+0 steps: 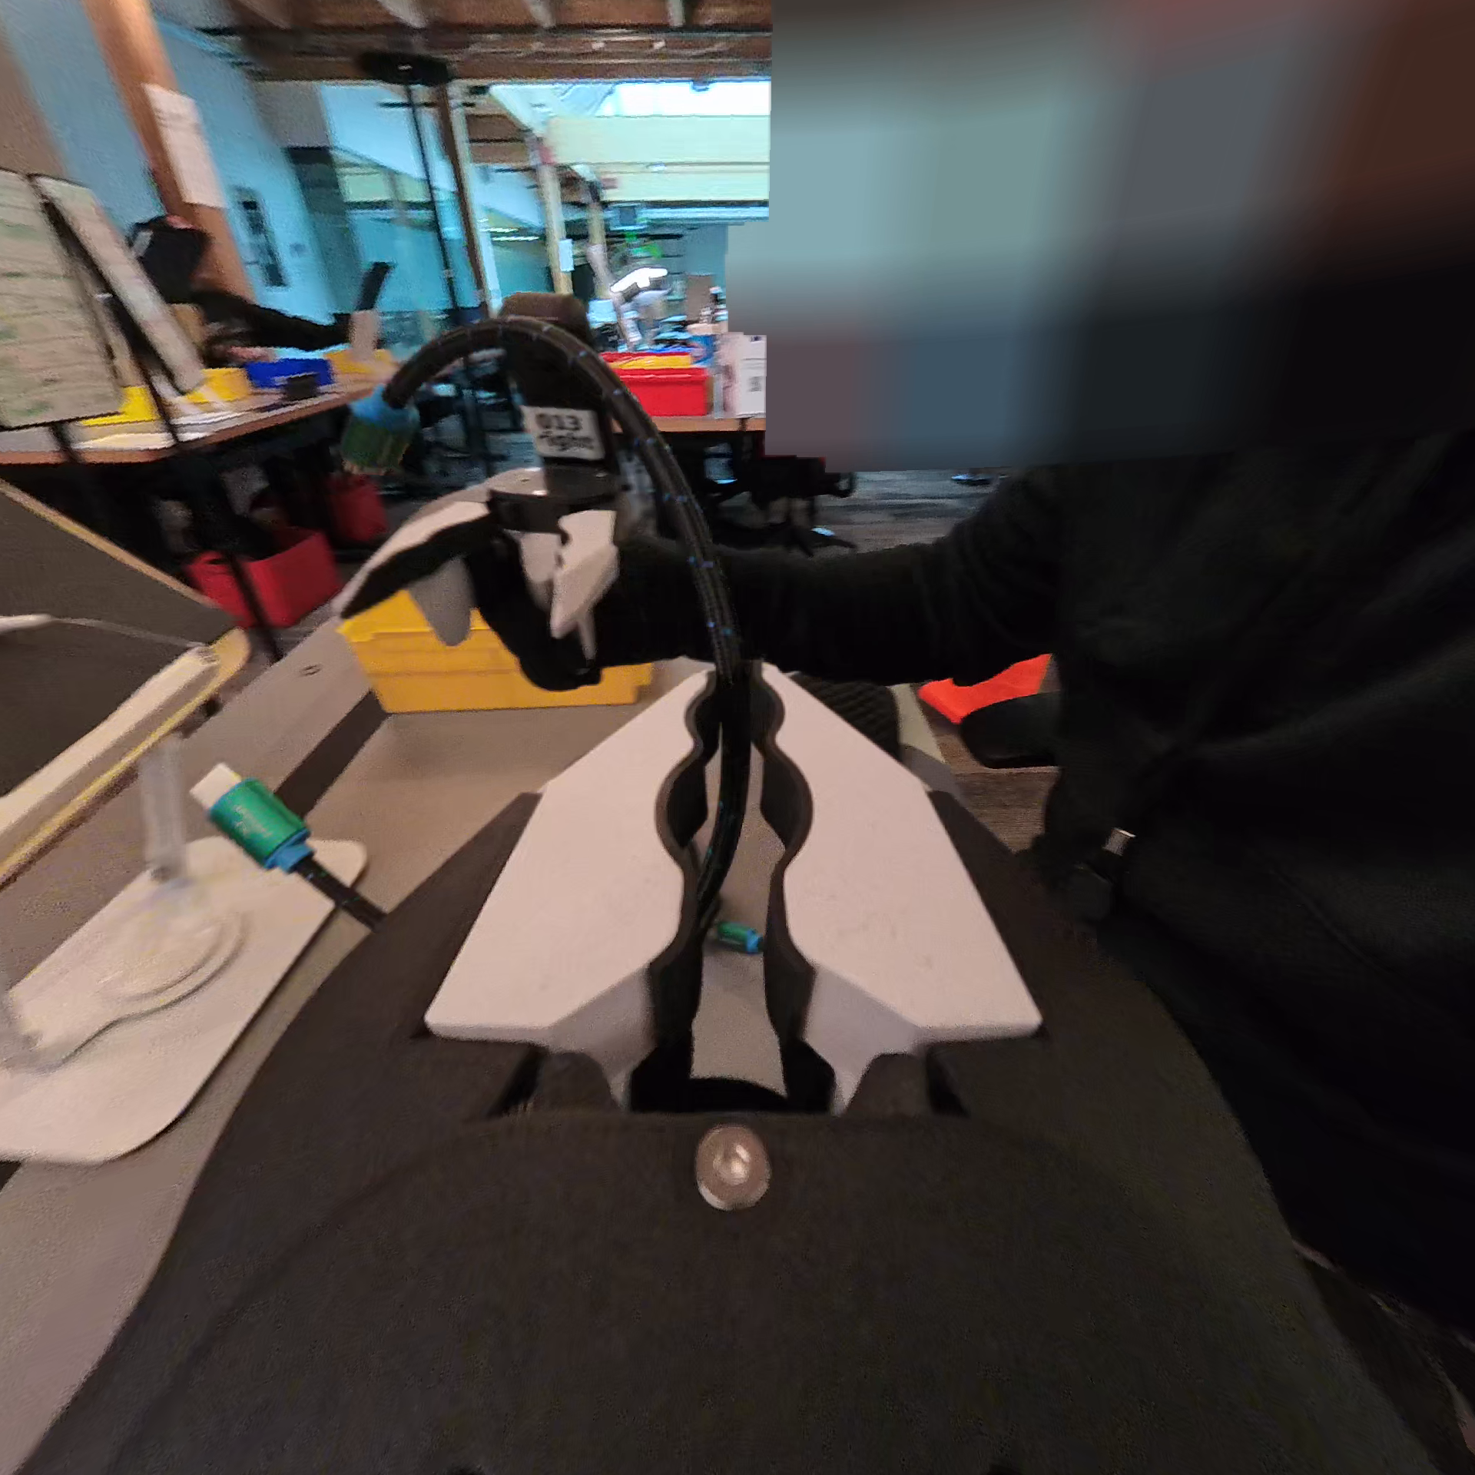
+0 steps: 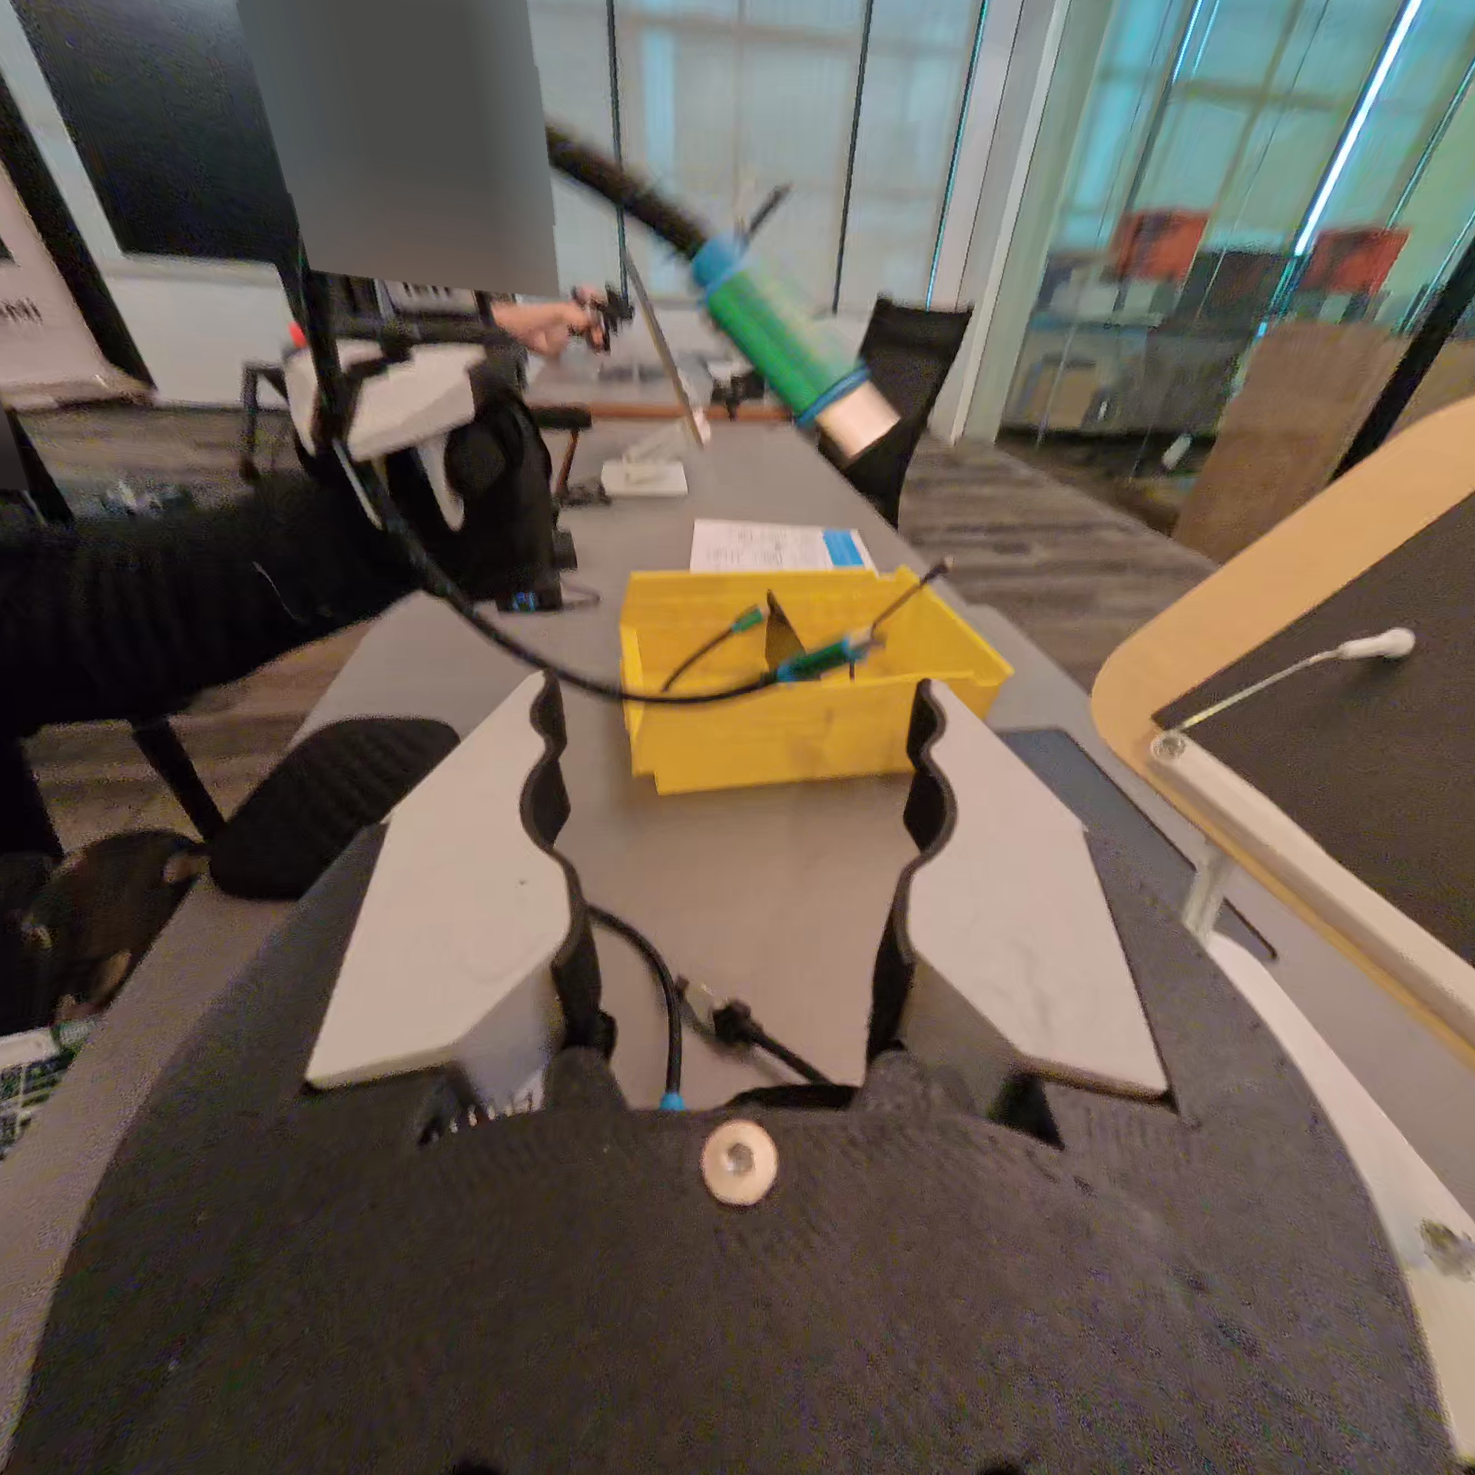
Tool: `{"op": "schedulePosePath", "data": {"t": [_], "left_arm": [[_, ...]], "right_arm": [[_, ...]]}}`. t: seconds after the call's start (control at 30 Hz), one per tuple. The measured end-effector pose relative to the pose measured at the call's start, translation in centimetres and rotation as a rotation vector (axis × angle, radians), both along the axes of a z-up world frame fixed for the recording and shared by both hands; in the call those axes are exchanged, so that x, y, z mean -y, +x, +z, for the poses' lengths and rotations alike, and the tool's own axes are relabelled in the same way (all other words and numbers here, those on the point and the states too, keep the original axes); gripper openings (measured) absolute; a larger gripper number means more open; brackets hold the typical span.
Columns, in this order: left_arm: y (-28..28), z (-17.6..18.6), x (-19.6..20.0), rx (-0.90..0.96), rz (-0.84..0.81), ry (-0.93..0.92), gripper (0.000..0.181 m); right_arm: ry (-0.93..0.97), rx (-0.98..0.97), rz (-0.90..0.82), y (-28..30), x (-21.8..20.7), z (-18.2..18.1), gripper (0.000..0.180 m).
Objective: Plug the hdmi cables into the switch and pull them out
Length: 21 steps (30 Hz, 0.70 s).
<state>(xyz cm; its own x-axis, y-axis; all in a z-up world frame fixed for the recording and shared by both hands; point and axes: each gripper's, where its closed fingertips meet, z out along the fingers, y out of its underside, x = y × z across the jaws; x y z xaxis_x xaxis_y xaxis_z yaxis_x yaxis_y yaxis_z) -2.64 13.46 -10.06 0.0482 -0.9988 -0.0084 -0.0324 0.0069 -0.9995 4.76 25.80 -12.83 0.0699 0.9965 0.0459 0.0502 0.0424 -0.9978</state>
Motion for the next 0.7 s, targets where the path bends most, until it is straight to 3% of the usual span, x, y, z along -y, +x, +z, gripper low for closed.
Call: {"op": "schedulePosePath", "data": {"t": [0.17,0.5,0.7], "left_arm": [[1.4,-0.8,1.5,0.021,-0.124,-0.042,0.005],[2.1,-2.5,1.4,0.036,-0.177,-0.100,0.005],[2.0,-4.7,-0.1,0.002,-0.143,-0.156,0.005]], "right_arm": [[-0.035,-0.177,0.122,1.4,2.3,2.5,0.075],[-0.032,-0.218,0.245,3.3,4.7,2.6,0.021],[0.000,-0.191,0.236,4.0,5.2,2.4,0.019]]}}
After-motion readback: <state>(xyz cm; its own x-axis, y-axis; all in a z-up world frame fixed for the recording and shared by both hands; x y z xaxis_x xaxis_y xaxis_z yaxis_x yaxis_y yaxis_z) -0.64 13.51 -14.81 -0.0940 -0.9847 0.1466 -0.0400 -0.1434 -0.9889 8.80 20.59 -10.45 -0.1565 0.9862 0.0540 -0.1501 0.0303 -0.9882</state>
